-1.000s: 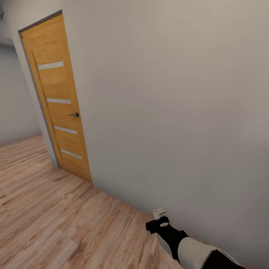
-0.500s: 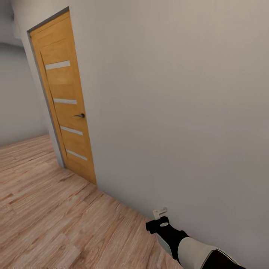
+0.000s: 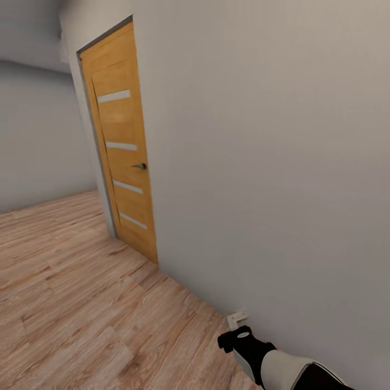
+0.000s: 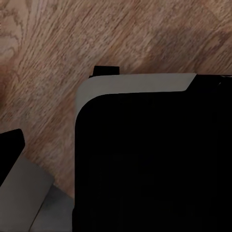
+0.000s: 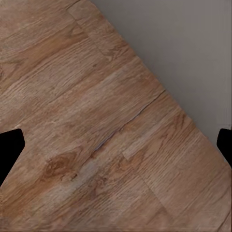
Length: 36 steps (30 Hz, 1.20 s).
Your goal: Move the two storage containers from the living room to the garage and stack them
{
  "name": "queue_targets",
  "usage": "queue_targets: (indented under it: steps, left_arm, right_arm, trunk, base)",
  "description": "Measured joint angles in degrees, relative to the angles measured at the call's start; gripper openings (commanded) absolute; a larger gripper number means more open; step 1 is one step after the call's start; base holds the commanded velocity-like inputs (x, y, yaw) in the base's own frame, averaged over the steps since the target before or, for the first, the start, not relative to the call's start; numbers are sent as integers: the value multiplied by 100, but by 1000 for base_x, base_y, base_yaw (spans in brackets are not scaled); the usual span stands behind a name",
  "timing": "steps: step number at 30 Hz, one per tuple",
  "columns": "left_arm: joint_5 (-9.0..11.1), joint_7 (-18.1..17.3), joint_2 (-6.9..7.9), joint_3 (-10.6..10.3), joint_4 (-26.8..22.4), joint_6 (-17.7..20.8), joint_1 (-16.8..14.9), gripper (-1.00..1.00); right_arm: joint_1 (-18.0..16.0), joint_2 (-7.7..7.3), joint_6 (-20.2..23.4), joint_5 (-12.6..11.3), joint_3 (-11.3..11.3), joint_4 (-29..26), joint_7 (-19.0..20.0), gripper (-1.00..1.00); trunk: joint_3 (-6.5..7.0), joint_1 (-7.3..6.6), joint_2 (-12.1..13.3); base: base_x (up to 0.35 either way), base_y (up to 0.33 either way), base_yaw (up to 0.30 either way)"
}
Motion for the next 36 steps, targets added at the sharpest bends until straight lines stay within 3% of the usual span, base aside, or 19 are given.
queue_targets:
  steps: [5,16,23,33,36]
  left_arm:
    - [0,0,0,0,5,0,0,100]
    - [0,0,-7,0,8,0,0,100]
    - [0,0,-1,0,8,0,0,100]
    - [0,0,-9,0,9,0,0,100]
    - [0,0,-9,0,11,0,0,100]
  right_arm:
    - [411,-1,-9,7,3,94,102,100]
    - [757,-10,-60,9,10,102,151,100]
    - [1188,-502,-278,12,9,99,464,100]
    - [1680,-814,-465,10,10,94,510,100]
    - [1857,-973,-536,6,10,97,543,100]
  trunk:
    - [0,0,0]
    - [0,0,0]
    - [0,0,0]
    - [0,0,0]
    - [0,0,-1]
  base:
    - [0,0,180]
    - [0,0,156]
    - [0,0,145]
    - [0,0,124]
    - [0,0,101]
